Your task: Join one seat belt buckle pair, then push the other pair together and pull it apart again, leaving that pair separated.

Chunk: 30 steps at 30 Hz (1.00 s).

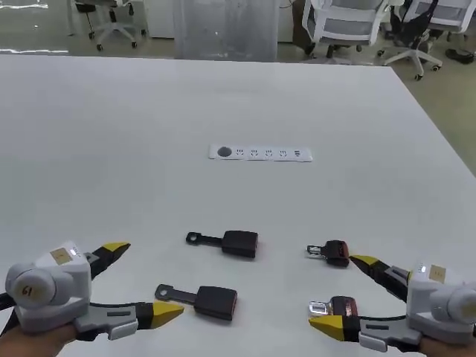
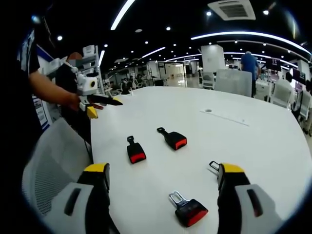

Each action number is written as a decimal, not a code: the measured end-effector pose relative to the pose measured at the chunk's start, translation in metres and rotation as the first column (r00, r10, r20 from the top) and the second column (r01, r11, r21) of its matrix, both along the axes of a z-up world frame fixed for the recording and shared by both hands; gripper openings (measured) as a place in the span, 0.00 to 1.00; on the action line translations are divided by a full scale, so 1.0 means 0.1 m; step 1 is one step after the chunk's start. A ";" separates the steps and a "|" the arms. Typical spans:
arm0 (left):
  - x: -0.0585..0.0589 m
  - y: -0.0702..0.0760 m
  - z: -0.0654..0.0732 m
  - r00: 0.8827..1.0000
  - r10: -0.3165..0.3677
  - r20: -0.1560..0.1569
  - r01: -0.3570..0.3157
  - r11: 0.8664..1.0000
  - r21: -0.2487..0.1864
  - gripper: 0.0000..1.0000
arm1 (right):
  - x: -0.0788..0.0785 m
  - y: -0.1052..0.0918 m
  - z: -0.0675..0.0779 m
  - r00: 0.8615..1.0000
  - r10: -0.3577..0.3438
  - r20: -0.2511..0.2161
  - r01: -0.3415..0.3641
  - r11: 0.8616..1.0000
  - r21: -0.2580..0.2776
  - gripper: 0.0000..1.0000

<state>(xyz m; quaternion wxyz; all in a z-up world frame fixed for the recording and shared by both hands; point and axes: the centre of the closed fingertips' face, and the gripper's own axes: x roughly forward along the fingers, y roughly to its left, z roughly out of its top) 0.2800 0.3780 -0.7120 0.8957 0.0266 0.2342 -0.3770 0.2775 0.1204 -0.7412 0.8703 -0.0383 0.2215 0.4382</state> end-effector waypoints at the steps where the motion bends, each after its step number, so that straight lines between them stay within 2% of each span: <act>1: 0.00 0.00 0.00 1.000 0.001 0.000 -0.001 1.000 -0.001 0.98 | 0.00 0.00 0.00 1.000 -0.001 -0.001 0.001 1.000 0.001 0.94; 16: 0.02 0.01 0.00 1.000 0.012 0.002 -0.012 1.000 -0.006 0.98 | 0.04 -0.03 0.01 1.000 -0.029 0.000 0.029 1.000 0.013 0.94; 30: -0.01 0.01 -0.03 1.000 0.025 -0.005 -0.025 1.000 -0.014 0.97 | 0.03 -0.08 0.02 0.998 -0.059 -0.006 0.059 0.998 0.027 0.94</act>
